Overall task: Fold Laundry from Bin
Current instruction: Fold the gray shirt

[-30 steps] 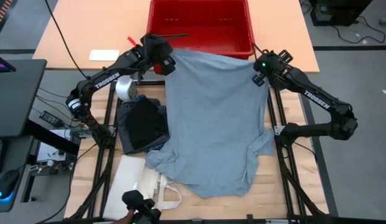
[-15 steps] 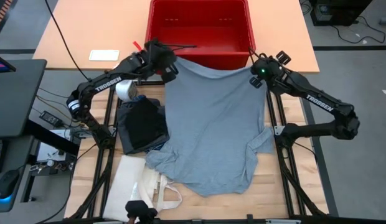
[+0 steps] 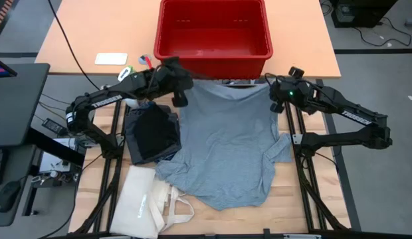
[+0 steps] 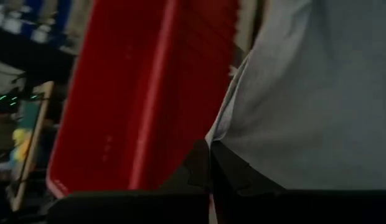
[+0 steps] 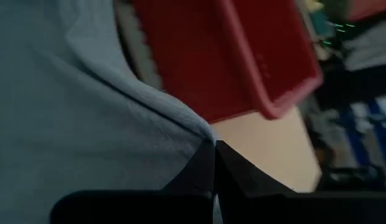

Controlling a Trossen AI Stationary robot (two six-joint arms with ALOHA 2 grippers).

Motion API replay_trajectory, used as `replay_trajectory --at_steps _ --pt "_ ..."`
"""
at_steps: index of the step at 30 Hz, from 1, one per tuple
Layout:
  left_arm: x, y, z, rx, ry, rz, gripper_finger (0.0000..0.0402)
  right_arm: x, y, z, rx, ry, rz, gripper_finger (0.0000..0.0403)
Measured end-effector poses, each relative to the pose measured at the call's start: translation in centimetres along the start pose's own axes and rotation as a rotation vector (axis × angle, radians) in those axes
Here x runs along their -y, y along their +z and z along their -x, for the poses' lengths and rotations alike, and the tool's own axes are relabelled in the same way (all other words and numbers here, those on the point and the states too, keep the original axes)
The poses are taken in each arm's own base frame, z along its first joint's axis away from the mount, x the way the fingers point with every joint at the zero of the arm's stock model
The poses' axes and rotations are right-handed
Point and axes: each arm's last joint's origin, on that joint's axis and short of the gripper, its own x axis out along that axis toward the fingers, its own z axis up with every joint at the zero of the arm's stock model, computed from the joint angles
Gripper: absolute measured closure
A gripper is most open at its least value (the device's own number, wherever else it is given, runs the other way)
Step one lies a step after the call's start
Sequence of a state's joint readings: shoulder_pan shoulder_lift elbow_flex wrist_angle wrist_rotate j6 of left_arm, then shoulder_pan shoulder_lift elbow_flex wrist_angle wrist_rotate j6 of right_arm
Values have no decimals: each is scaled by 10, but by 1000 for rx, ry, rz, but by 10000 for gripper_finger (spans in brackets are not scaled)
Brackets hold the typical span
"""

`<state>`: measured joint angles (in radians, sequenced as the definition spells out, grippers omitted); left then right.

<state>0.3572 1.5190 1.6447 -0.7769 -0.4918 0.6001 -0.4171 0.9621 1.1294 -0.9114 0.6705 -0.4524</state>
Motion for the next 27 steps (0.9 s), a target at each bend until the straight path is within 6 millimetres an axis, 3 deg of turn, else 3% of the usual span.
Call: replay_trajectory --at_steps 10,14,27 --pt "31 -2 38 -20 -209 3 399 -22 -21 32 32 381 -118 391" --pt "45 0 52 26 -358 34 399 -30 -20 42 74 527 -164 391" --pt "92 12 111 124 -578 39 399 -54 -19 69 73 942 -183 391"
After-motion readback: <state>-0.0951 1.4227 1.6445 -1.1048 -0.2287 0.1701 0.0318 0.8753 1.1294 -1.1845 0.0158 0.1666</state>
